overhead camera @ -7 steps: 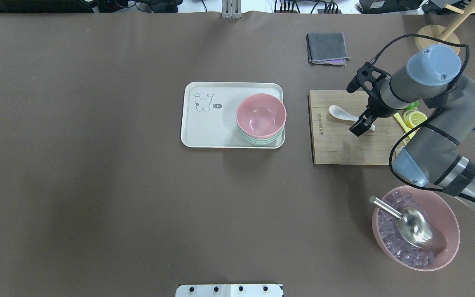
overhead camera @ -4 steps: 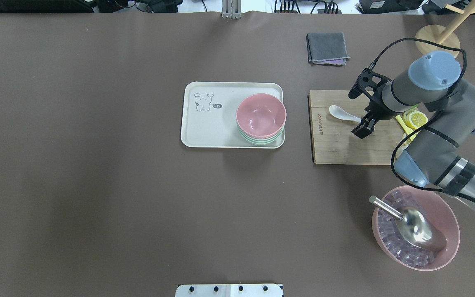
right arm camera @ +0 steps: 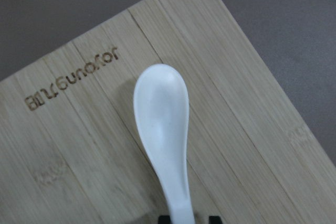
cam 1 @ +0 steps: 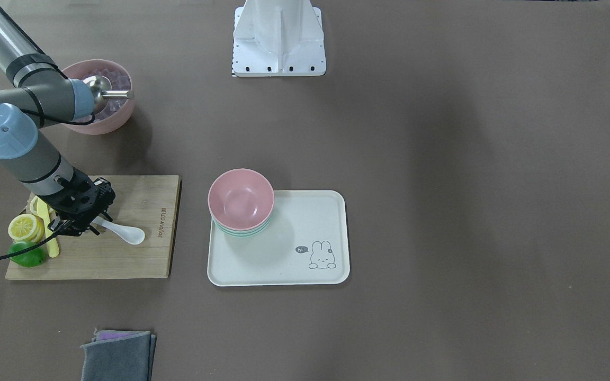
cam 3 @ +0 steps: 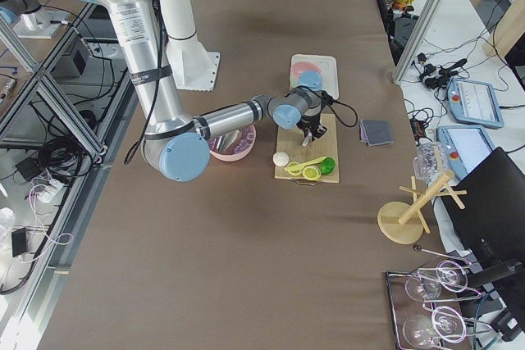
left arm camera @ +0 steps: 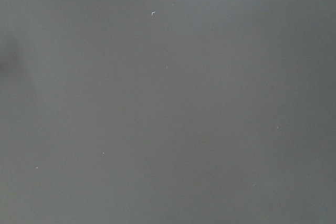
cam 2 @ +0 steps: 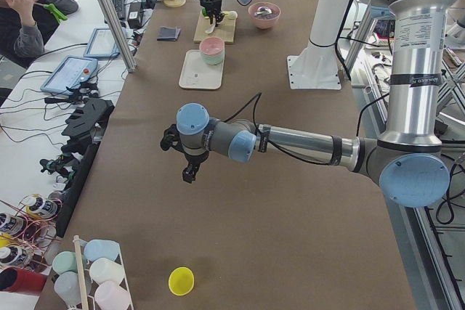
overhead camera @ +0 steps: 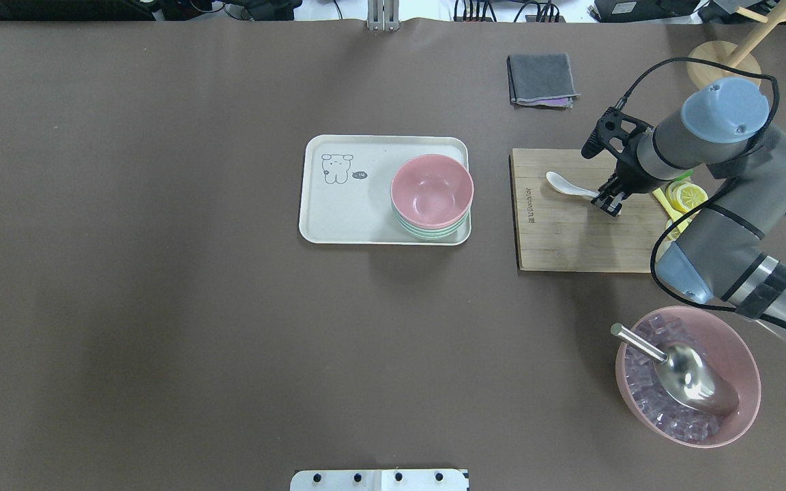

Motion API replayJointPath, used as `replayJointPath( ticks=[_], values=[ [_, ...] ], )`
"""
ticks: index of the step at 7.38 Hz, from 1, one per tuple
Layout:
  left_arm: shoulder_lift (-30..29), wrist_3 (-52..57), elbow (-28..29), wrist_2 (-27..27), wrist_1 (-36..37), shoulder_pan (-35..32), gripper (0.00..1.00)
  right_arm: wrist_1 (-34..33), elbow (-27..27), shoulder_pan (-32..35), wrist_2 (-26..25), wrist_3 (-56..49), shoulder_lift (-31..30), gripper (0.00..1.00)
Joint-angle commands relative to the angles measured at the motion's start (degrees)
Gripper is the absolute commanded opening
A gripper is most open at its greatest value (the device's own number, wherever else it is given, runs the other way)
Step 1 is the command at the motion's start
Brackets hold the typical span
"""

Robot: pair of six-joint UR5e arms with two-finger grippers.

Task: Stack pink bowl on green and place spoon
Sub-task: 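Lower the right gripper onto the white spoon and grasp it, then lift the white spoon with the right gripper and carry it over the pink bowl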

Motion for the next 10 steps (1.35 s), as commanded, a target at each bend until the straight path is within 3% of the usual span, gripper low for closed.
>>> replayJointPath(
  ticks=[1, 3, 4, 5, 7, 8, 10],
  values=[
    [0.0, 0.0, -0.2, 0.0, 0.0, 0.0, 0.99, -0.1, -0.1, 0.1, -0.3, 0.3, -0.1, 0.0],
    [0.0, 0.0, -0.2, 0.0, 0.0, 0.0, 0.99, -2.4, 0.6, 1.3, 3.1, 1.7, 0.7, 0.0],
    [0.0, 0.0, -0.3, -0.1, 0.0, 0.0, 0.99, -8.0, 1.4, 4.8, 9.8, 4.3, 3.7, 0.0],
    [0.6, 0.0, -0.5, -0.1, 0.0, 0.0, 0.99, -16.5, 5.4, 5.5, 12.1, 11.8, 7.1, 0.0],
    [0.7, 0.0, -0.4, -0.1, 0.0, 0.0, 0.99, -22.8, 10.6, 4.2, 12.0, 28.9, 12.3, 0.0],
    [0.7, 0.0, -0.4, -0.1, 0.0, 0.0, 0.99, -24.3, 10.8, 1.5, 10.8, 39.2, 16.3, 0.0],
    [0.7, 0.0, -0.1, -0.1, 0.0, 0.0, 0.99, -32.9, 10.9, -7.2, -1.8, 49.9, 24.3, 0.0]
  ],
)
